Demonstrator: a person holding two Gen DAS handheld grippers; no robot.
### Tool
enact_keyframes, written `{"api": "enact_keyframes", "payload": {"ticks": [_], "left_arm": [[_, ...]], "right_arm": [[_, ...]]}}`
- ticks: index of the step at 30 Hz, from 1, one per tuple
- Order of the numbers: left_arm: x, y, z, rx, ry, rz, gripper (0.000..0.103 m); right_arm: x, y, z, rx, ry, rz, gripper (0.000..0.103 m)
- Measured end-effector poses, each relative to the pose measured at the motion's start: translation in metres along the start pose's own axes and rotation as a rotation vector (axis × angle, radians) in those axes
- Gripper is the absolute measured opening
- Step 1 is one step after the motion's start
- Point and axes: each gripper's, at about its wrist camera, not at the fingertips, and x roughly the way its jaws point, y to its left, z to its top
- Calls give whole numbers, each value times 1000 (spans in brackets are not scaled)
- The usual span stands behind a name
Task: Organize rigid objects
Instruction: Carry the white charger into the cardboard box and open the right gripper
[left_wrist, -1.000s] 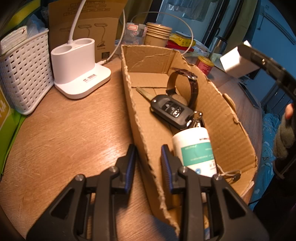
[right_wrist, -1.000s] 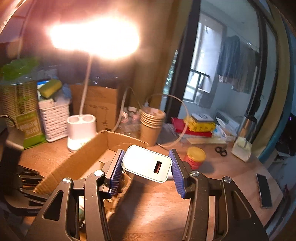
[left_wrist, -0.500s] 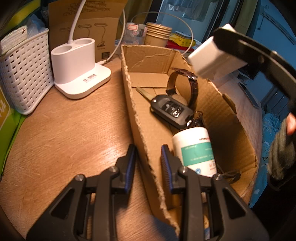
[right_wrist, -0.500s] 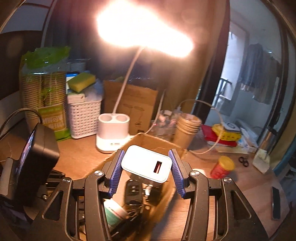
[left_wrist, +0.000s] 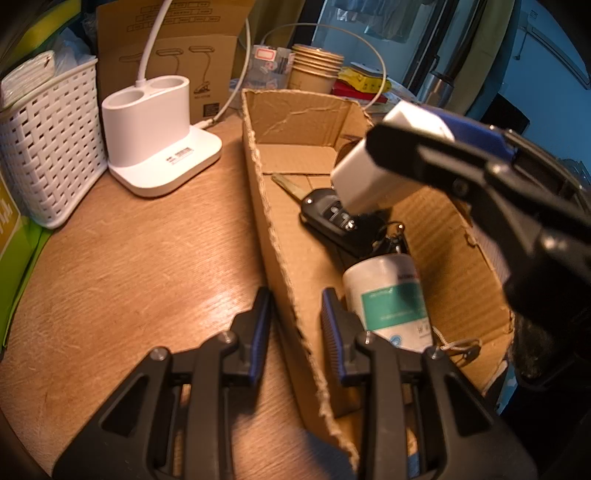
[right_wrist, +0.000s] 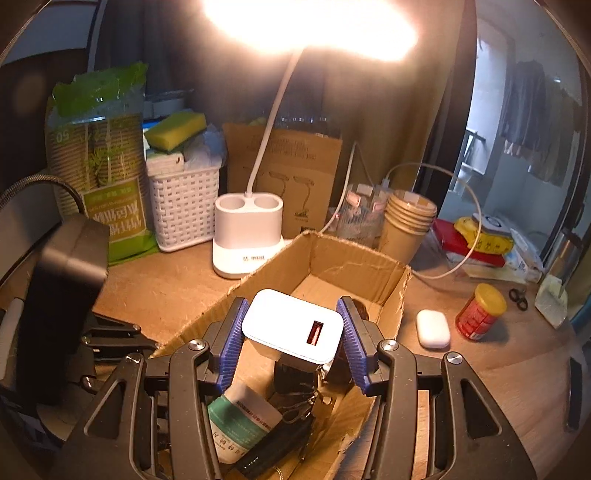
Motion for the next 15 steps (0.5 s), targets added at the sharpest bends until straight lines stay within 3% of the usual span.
{"api": "enact_keyframes", "payload": {"ticks": [15], "left_arm": [[0, 0, 0, 0, 0, 0, 30]], "right_arm": [[8, 8, -11, -37, 63, 21, 52]]}}
